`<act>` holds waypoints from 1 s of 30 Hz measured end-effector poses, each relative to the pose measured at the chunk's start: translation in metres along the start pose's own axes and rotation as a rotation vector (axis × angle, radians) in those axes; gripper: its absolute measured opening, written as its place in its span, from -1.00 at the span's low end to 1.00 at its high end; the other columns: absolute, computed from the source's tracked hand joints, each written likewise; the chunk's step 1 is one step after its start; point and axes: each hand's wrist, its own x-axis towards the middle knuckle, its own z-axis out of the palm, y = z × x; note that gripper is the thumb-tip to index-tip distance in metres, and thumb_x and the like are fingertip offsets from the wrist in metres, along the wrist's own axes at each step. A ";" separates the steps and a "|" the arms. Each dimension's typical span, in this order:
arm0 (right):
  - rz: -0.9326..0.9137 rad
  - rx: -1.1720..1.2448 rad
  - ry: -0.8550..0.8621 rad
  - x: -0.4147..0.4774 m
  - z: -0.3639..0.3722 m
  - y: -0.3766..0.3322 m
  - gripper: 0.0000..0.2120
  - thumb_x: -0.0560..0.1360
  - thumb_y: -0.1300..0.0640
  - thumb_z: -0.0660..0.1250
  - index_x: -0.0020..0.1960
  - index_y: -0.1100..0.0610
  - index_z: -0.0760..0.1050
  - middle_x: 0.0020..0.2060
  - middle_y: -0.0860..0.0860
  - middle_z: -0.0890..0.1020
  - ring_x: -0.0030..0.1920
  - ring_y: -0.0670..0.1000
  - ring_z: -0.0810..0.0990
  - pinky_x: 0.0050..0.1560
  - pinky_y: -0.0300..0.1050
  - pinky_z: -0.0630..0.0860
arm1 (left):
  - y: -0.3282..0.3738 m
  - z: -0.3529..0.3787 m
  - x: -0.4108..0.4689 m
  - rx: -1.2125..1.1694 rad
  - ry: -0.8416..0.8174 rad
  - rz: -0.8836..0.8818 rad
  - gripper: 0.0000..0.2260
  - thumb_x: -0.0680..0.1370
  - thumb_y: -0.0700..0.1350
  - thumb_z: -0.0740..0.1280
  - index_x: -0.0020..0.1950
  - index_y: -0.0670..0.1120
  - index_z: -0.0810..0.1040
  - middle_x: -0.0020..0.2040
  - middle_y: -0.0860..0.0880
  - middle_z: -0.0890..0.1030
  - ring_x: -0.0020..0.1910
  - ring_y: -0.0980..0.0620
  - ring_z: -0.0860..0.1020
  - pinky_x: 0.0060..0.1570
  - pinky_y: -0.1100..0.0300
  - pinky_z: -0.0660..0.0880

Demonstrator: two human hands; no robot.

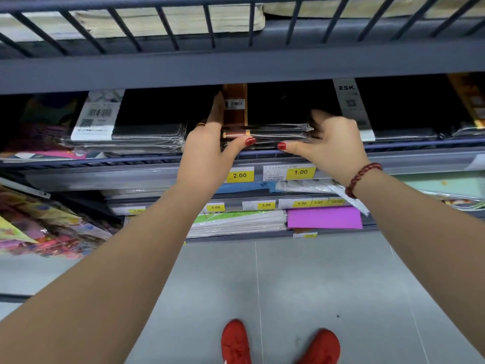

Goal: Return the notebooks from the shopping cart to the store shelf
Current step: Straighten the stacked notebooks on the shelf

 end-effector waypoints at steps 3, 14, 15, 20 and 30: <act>0.025 -0.009 0.033 -0.001 0.001 -0.001 -0.55 0.29 -0.17 0.49 -0.16 0.22 0.52 -0.15 0.05 0.64 -0.11 -0.05 0.58 -0.05 -0.18 0.55 | 0.001 0.003 0.001 0.009 0.037 -0.034 -0.41 0.52 0.09 0.34 0.44 -0.18 0.30 -0.33 -0.06 0.52 -0.33 -0.03 0.45 -0.22 0.05 0.47; -0.004 0.076 0.045 -0.001 0.005 0.004 -0.66 0.32 -0.12 0.49 -0.12 0.12 0.54 -0.17 -0.03 0.67 -0.18 -0.15 0.62 -0.09 -0.13 0.58 | -0.015 0.010 0.001 -0.042 0.064 -0.010 -0.19 0.48 0.05 0.40 0.56 -0.09 -0.02 0.00 -0.14 0.63 -0.02 -0.11 0.58 0.06 -0.08 0.52; -0.014 0.067 0.055 -0.002 0.006 0.004 -0.68 0.33 -0.11 0.49 -0.15 0.11 0.54 -0.23 -0.04 0.66 -0.24 -0.21 0.58 -0.14 -0.16 0.58 | -0.016 0.012 0.002 -0.045 0.070 -0.018 -0.20 0.48 0.05 0.40 0.56 -0.09 0.00 -0.02 -0.14 0.63 -0.03 -0.12 0.59 0.05 -0.08 0.52; -0.016 0.111 0.090 -0.004 0.007 0.001 -0.47 0.29 -0.13 0.51 0.01 0.28 0.57 -0.12 0.14 0.69 -0.21 -0.12 0.62 -0.05 0.05 0.62 | -0.015 0.012 0.001 -0.011 0.104 -0.018 -0.28 0.49 0.03 0.40 0.54 -0.09 0.12 -0.11 -0.14 0.64 -0.10 -0.11 0.57 0.03 -0.06 0.51; -0.096 0.179 0.086 -0.004 0.004 0.012 -0.29 0.40 -0.32 0.23 0.31 0.20 0.45 -0.23 0.21 0.67 -0.18 0.10 0.66 -0.12 0.03 0.62 | -0.018 0.013 -0.006 -0.108 0.120 0.003 -0.47 0.54 0.01 0.34 0.44 -0.18 0.33 -0.05 -0.14 0.64 -0.11 -0.04 0.61 -0.02 0.05 0.56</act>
